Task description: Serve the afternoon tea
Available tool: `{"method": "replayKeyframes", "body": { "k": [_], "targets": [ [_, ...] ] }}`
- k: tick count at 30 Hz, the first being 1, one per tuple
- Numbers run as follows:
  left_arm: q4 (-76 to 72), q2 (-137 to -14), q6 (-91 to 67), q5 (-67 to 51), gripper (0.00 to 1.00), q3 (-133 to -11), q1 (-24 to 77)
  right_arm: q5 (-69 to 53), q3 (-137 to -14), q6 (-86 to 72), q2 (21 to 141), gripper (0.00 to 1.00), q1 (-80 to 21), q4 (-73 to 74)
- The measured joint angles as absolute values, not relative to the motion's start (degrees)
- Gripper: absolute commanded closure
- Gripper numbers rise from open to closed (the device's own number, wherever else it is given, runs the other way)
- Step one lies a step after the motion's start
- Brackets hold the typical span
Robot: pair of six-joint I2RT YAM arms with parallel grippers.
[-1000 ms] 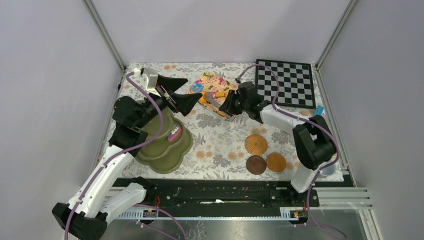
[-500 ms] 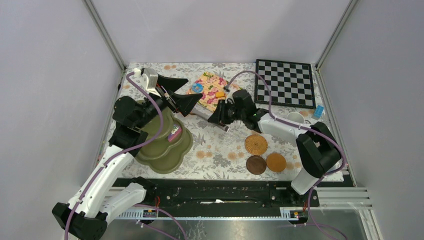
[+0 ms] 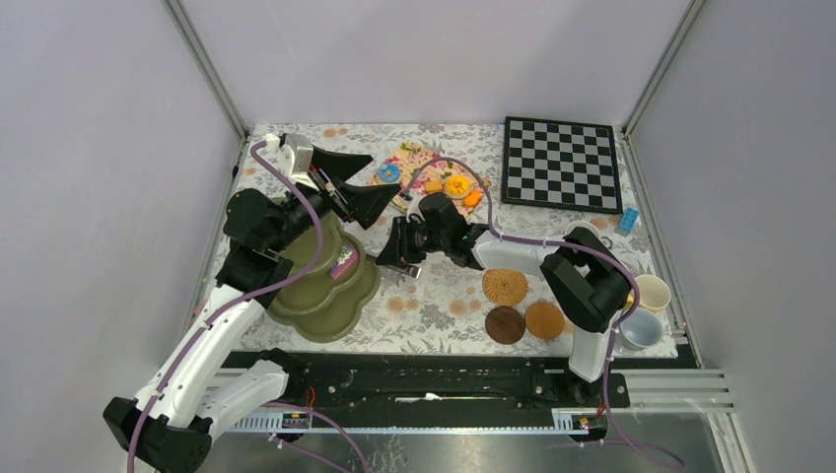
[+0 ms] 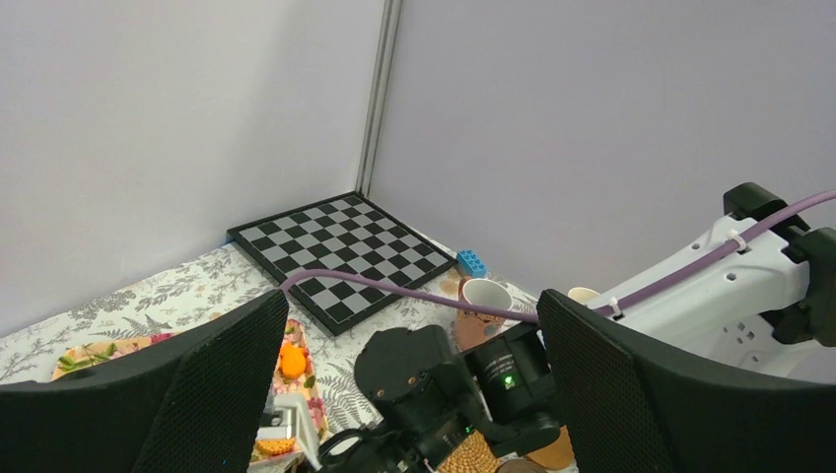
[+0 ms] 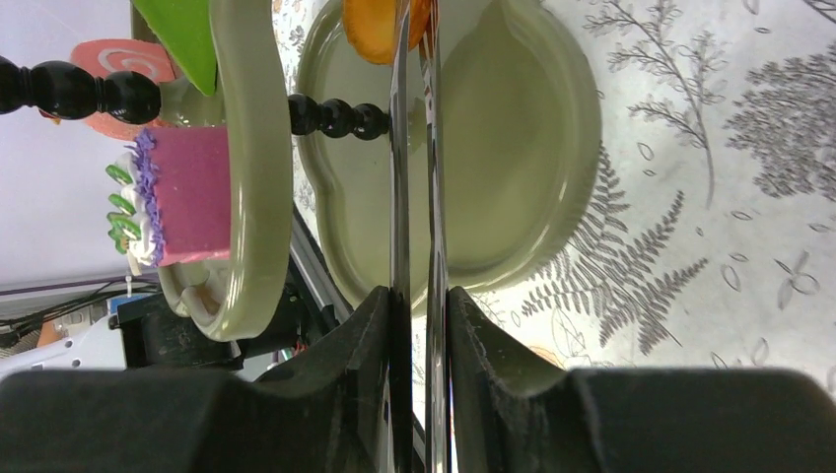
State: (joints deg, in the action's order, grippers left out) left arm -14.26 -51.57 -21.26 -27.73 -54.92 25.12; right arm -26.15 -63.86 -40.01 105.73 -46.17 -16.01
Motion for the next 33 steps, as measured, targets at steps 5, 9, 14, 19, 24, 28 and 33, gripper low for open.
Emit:
{"method": "replayKeyframes", "body": {
  "k": [5,9,14,19,24,28,33],
  "targets": [
    [-14.26,-51.55,-21.26,-27.73,0.01,-54.92,25.15,-26.22,-66.94,-40.47,108.75,0.70,-47.62,-16.25],
    [-14.26,-51.55,-21.26,-27.73,0.01,-54.92,25.23,-26.20,-68.01,-40.42,109.49,0.69,-48.03,-16.10],
    [-14.26,-51.55,-21.26,-27.75,0.01,-54.92,25.23,-26.13,-70.22,-40.38,111.15,0.67,-48.18,-15.66],
    [-14.26,-51.55,-21.26,-27.75,0.01,-54.92,25.23,-25.54,-73.25,-39.83,113.78,0.62,-49.04,-14.06],
    [-14.28,-51.55,-21.26,-27.77,0.01,-54.92,25.23,-24.60,-74.98,-39.00,114.54,0.58,-49.95,-12.05],
    [-14.28,-51.55,-21.26,-27.79,0.01,-54.92,25.23,-24.18,-75.16,-38.41,114.54,0.56,-50.04,-11.62],
    [-14.28,-51.55,-21.26,-27.81,0.01,-54.92,25.23,-23.38,-75.16,-38.06,114.54,0.56,-50.04,-10.87]
  ]
}}
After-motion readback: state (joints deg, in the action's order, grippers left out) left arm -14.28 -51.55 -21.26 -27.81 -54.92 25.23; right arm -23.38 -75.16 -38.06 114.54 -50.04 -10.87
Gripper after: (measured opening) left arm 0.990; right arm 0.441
